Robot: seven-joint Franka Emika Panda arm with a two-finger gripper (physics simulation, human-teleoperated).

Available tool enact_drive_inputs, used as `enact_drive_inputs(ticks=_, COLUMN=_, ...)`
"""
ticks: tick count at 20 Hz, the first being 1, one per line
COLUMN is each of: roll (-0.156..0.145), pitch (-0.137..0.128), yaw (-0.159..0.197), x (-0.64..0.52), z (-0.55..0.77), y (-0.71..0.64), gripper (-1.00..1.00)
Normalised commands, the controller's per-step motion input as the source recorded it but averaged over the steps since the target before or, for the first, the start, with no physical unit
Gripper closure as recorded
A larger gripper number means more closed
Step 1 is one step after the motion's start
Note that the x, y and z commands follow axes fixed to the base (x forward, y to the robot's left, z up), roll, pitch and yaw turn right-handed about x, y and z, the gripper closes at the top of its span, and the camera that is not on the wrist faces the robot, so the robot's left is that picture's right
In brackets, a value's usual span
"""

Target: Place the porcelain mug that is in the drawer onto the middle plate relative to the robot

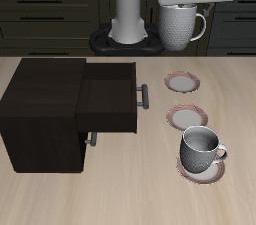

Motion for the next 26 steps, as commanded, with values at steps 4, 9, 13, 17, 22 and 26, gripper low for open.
enact_drive_inputs(ticks=4, roll=-0.016, pitch=-0.041, yaw=-0.016, x=-0.02, z=0.03, y=0.32, gripper=1.00)
enact_drive_inputs(ticks=9, roll=0.014, pitch=-0.022, yaw=0.008, x=0.03, z=-0.08, y=0.19, gripper=1.00)
enact_drive_inputs(ticks=13, roll=-0.001, pitch=0.012, yaw=-0.007, x=0.17, z=-0.38, y=0.10, gripper=1.00)
enact_drive_inputs(ticks=17, roll=0.015, pitch=0.027, yaw=-0.014, x=-0.02, z=-0.39, y=0.16, gripper=1.00)
enact_drive_inputs(ticks=22, roll=0.041, pitch=0.038, yaw=-0.003, x=-0.09, z=-0.42, y=0.22, gripper=1.00)
enact_drive_inputs(ticks=26, roll=0.037, pitch=0.021, yaw=-0.007, x=-0.06, z=-0.30, y=0.18, gripper=1.00)
